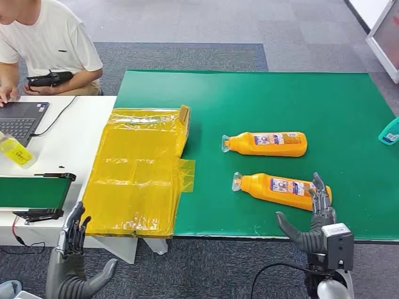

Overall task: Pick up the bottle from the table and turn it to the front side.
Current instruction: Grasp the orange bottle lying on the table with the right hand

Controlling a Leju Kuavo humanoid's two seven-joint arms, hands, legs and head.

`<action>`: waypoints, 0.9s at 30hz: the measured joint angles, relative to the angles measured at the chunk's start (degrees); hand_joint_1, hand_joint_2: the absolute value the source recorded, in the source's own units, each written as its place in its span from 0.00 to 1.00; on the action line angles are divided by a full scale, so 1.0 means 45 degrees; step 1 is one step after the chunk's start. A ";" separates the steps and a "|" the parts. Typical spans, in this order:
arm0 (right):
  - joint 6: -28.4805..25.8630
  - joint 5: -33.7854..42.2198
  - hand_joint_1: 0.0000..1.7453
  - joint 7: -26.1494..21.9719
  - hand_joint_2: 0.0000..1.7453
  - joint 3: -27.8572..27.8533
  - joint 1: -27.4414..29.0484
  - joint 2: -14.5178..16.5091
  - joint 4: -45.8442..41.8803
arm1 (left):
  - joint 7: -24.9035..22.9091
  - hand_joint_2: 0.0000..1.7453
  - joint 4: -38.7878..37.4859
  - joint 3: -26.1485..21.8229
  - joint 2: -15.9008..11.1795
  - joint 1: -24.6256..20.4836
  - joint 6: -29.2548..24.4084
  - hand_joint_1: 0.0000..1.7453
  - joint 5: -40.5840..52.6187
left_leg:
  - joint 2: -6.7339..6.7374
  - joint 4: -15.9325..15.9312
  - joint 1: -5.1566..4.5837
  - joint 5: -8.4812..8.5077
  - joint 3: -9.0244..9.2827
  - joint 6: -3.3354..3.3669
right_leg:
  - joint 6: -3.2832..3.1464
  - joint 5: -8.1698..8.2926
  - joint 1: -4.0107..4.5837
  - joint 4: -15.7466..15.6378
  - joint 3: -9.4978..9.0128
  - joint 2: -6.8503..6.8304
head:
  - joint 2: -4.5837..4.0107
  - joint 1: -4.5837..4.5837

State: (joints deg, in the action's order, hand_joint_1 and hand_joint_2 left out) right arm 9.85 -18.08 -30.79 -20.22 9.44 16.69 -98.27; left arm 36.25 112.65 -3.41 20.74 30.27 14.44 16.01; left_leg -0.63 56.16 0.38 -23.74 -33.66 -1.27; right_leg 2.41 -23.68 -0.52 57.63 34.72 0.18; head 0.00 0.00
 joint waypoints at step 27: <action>0.0556 0.1540 0.00 0.1082 1.00 0.1483 -0.0306 -0.0007 0.0138 | 0.0283 1.00 0.0093 -0.1078 -0.0009 0.0041 -0.0547 0.00 0.0169 | 0.0000 0.0000 0.0001 0.0002 -0.0001 -0.0001 | 0.0000 0.0000 0.0001 0.0002 -0.0004 0.0000 | 0.0000 -0.0001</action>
State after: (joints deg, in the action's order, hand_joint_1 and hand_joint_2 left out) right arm 12.35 -11.15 -25.92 -13.55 8.06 16.65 -97.65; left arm 37.52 113.07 -8.26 20.70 30.46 11.97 16.77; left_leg -0.63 56.16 0.39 -23.73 -33.67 -1.28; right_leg 2.41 -23.68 -0.51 57.63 34.70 0.18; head 0.00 -0.01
